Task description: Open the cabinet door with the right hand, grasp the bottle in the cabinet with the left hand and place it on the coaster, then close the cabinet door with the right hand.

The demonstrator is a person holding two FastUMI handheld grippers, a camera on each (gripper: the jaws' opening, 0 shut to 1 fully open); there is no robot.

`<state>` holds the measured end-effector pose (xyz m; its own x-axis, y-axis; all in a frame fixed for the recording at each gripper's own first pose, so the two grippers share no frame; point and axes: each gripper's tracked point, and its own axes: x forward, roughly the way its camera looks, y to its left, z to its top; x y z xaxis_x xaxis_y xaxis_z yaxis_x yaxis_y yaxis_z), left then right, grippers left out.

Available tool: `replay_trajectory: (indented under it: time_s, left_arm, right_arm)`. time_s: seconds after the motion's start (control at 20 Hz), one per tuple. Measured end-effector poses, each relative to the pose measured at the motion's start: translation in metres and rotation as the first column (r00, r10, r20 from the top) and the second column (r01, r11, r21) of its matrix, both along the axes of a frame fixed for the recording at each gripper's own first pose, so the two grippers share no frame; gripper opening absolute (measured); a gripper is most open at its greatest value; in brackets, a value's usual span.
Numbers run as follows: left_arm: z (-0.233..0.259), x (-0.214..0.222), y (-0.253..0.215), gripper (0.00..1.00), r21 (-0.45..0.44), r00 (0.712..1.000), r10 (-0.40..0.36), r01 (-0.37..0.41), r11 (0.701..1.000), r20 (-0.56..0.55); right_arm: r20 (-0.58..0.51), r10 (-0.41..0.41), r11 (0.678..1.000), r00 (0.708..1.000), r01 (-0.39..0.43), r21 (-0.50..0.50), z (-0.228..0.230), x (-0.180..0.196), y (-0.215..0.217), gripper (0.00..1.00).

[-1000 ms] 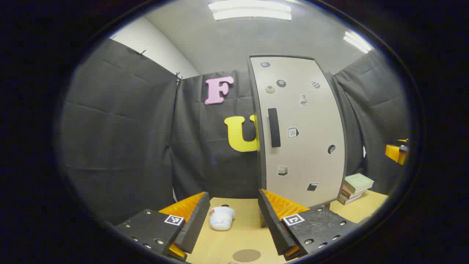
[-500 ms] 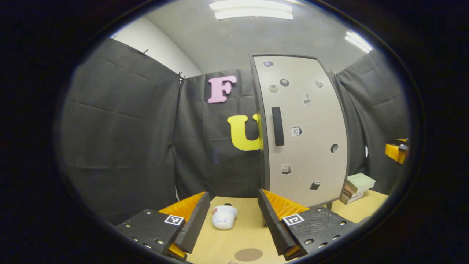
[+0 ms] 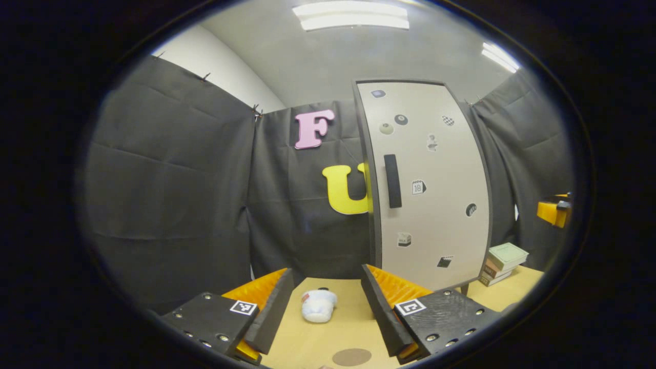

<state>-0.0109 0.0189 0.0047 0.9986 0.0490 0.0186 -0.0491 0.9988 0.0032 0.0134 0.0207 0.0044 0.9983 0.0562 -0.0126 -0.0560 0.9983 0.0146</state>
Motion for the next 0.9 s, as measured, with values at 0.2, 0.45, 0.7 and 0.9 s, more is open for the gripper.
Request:
replay_trajectory:
  time_s: [0.2, 0.45, 0.7, 0.9]
  left_arm:
    - [0.002, -0.009, 0.016, 0.80, 0.023, 0.999, 0.032, -0.033, 0.999, 0.004]
    - [0.001, -0.028, 0.046, 0.80, 0.043, 0.995, 0.098, -0.099, 0.994, 0.011]
    - [-0.004, -0.049, 0.085, 0.80, 0.055, 0.984, 0.178, -0.178, 0.983, 0.005]
    - [-0.011, -0.067, 0.122, 0.80, 0.071, 0.968, 0.253, -0.251, 0.965, -0.011]
  right_arm:
    - [0.000, 0.052, 0.999, 0.999, -0.052, -0.005, 0.013, 0.016, 0.023, 0.99]
    - [0.024, 0.130, 0.991, 0.991, -0.130, 0.011, 0.044, 0.045, 0.067, 0.97]
    - [0.062, 0.219, 0.976, 0.974, -0.219, 0.005, 0.073, 0.072, 0.126, 0.99]
    - [0.080, 0.276, 0.961, 0.958, -0.277, 0.006, 0.093, 0.086, 0.172, 0.99]
